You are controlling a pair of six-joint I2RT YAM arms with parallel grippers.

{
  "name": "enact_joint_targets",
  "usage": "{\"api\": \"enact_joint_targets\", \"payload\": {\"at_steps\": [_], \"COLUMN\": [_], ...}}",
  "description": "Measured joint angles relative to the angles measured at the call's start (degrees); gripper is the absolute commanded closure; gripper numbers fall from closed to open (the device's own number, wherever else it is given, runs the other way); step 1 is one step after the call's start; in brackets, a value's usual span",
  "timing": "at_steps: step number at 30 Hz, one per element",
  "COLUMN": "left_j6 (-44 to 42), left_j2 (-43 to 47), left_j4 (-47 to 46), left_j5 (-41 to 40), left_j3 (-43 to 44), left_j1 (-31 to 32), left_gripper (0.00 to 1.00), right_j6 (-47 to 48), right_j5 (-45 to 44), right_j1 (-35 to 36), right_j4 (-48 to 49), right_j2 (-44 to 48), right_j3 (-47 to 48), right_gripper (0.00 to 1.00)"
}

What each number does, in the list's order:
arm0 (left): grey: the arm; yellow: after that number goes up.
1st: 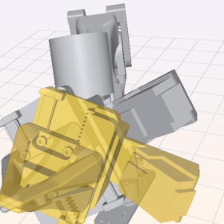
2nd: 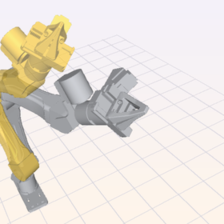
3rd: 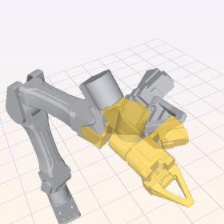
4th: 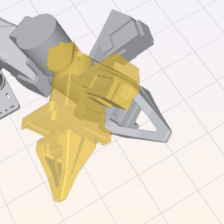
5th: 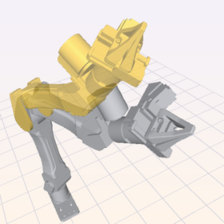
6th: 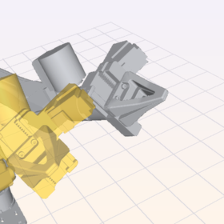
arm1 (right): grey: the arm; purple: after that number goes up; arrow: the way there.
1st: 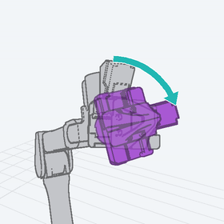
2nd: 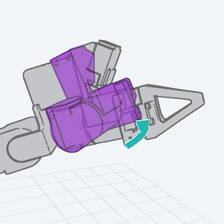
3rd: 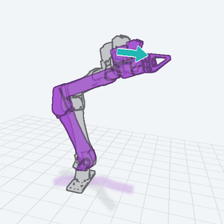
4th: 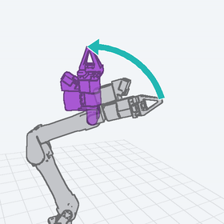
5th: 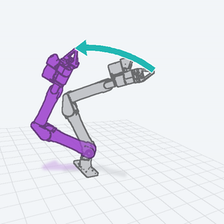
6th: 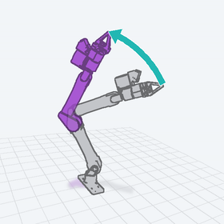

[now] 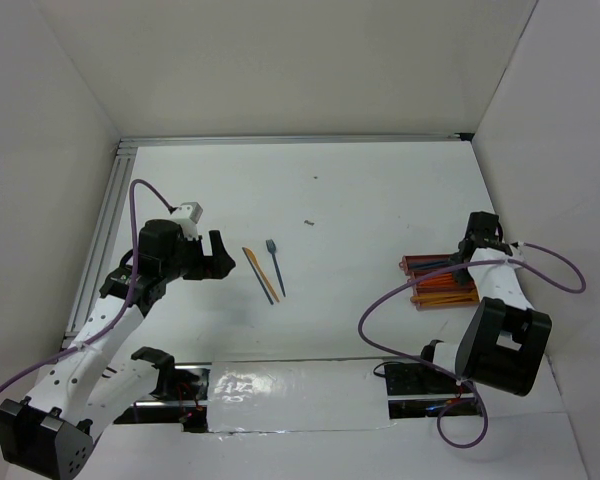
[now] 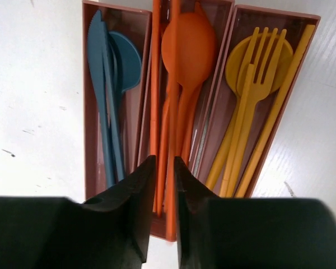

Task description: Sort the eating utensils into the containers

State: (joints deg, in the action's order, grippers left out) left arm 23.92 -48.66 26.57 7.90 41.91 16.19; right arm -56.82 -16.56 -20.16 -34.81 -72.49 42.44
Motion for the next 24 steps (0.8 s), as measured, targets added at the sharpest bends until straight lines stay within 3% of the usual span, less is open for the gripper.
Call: {"api": "enact_joint_targets", "payload": {"at_steps": [3,7,13,16,19,24], "left_j6": [0.0,0.0,0.0,0.0,0.04,0.31], "left_j2": [0.0,0.0,0.0,0.0,0.0,-0.37], "left_j4": [0.02,0.0,-0.02,-0.02,0.02,0.35], "left_j5": [0.35,0.72,1.05,1.07,1.38,1.31], "left_j3": [0.0,0.0,0.0,0.0,0.0,0.0], "left_j1": [0.0,0.0,0.0,0.0,0.0,0.0], "left_gripper": [0.0,0.0,0.0,0.0,0.0,0.0], "right_j6": [-0.17,-0.13,3.93,8.07,13.2,20.44], "right_j5": [0.02,0.63,3.67,4.24,4.5,5.9], "right_j1": [-0.02,-0.02,2.73,12.66,27.82,48.52], "right_j4": [0.09,0.11,-0.59,0.31,3.3,8.2], "right_j2": [0.13,0.39,0.81,1.27,-0.24,-9.92], "right_j3": [-0.55,-0.63,4.17,11.15,19.78,29.68], "right_gripper": [0.65,0.4,0.39,0.37,0.36,0.42]}}
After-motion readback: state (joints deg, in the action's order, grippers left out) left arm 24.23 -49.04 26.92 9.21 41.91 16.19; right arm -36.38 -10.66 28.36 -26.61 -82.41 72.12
